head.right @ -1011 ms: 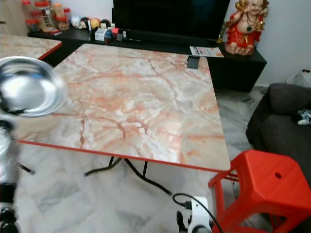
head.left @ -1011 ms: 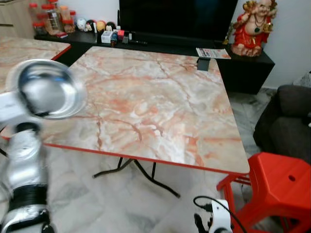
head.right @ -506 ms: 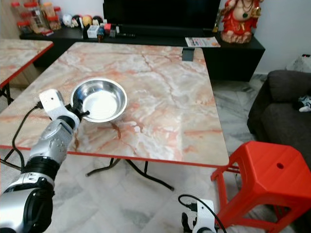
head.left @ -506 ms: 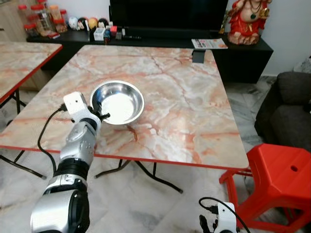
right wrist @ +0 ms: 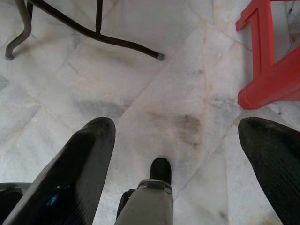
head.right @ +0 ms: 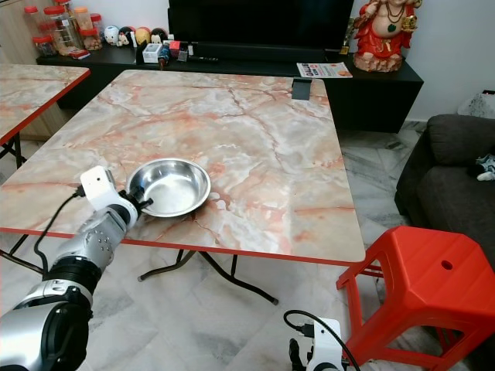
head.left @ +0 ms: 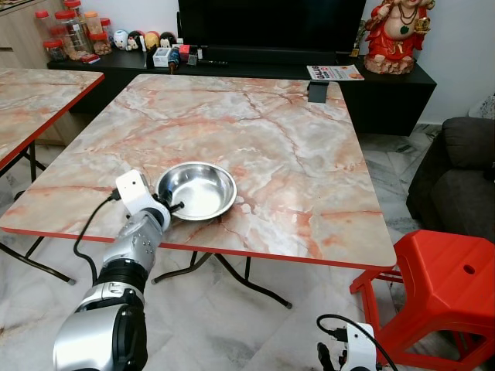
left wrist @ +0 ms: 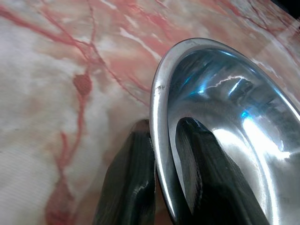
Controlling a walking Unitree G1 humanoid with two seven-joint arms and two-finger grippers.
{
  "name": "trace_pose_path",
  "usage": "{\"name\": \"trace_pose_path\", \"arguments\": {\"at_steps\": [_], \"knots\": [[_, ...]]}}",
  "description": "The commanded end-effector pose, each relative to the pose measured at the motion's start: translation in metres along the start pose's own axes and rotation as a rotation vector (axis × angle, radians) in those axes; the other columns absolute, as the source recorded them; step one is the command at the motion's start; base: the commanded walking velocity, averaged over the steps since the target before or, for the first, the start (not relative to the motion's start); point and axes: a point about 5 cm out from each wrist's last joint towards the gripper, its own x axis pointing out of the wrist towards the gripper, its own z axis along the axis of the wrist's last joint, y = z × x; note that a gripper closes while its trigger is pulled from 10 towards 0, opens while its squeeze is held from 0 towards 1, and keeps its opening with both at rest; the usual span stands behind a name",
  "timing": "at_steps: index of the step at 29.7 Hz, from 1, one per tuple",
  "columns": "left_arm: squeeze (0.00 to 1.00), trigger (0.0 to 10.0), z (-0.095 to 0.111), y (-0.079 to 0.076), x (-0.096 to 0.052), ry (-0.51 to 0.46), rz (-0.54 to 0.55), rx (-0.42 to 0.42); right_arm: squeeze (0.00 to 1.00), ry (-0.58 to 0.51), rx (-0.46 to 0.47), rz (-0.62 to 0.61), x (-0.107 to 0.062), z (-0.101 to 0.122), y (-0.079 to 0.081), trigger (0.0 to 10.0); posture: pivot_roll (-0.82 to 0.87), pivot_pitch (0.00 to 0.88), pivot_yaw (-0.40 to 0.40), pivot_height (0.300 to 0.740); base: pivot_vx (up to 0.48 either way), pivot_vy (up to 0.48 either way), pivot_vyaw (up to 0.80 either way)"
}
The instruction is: Setting the table
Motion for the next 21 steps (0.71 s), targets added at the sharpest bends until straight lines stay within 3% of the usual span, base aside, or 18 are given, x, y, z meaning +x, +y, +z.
{"name": "trace_pose_path", "arguments": {"at_steps": [1, 17, 19, 21], "knots": [[0.00, 10.0, -0.003, -0.002, -0.001, 0.011, -0.019, 0.007, 0.00, -0.004, 0.007, 0.005, 0.000, 0.001, 0.001, 10.0, -0.03, 0.000, -0.013, 0.740, 0.000, 0.000, 0.00], [0.00, 10.0, -0.005, -0.020, 0.002, -0.017, -0.015, -0.034, 0.00, -0.009, 0.021, -0.002, 0.000, 0.001, -0.001, 10.0, -0.05, 0.000, -0.013, 0.740, 0.000, 0.000, 0.00], [0.36, 10.0, -0.004, -0.019, 0.002, -0.026, 0.002, -0.039, 0.00, -0.010, 0.023, -0.005, 0.000, 0.001, -0.001, 10.0, -0.05, 0.000, -0.012, 0.740, 0.000, 0.000, 0.00], [0.41, 10.0, -0.003, -0.017, 0.003, -0.037, 0.017, -0.037, 0.00, -0.011, 0.024, -0.005, 0.000, 0.001, -0.001, 10.0, -0.05, 0.000, -0.013, 0.740, 0.000, 0.000, 0.00]]}}
